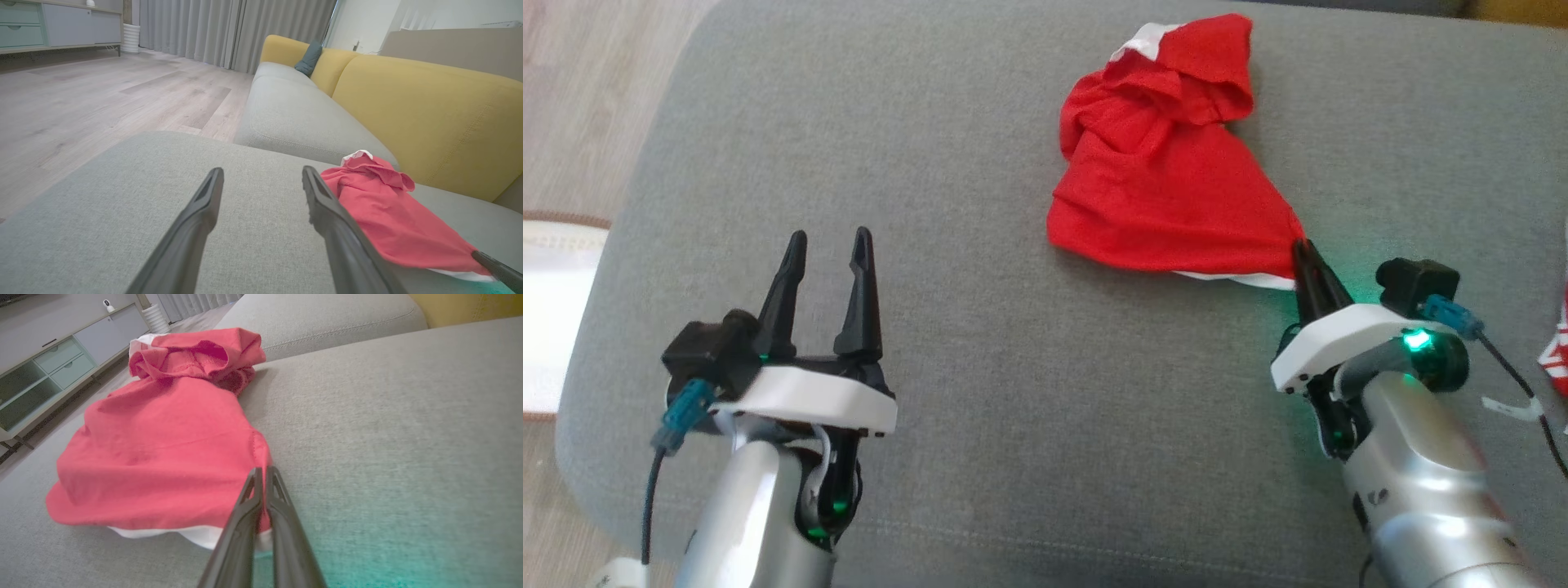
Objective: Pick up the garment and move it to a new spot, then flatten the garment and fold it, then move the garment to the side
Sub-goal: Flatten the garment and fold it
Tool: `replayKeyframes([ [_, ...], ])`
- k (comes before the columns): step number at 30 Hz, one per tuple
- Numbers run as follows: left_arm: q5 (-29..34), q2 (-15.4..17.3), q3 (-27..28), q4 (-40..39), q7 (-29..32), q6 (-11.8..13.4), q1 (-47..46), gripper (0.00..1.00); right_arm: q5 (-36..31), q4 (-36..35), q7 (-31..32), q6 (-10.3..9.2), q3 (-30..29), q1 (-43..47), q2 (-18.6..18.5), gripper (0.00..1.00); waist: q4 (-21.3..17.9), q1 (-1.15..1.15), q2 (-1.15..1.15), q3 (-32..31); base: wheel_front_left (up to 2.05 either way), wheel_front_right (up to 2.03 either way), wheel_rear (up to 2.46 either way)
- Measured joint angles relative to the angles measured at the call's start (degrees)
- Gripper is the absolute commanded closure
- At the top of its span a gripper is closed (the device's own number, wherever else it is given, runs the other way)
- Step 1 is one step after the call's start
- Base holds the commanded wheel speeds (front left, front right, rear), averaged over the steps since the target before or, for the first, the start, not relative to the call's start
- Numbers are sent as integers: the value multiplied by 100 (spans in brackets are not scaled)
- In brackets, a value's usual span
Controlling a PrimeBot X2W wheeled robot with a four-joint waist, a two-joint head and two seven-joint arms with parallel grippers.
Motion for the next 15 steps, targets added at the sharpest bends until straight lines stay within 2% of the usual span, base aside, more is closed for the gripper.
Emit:
replayKeyframes([
  [9, 43, -34, 89, 41, 0, -59, 59, 0, -339, -160, -16, -1, -372, 14, -305, 100, -248, 0, 0, -282, 0, 0, 0],
  [15, 101, -44, 54, 54, 0, -69, 227, 0, -680, -480, 448, -1, -708, 220, -734, 100, -390, 0, 0, -375, 0, 0, 0],
])
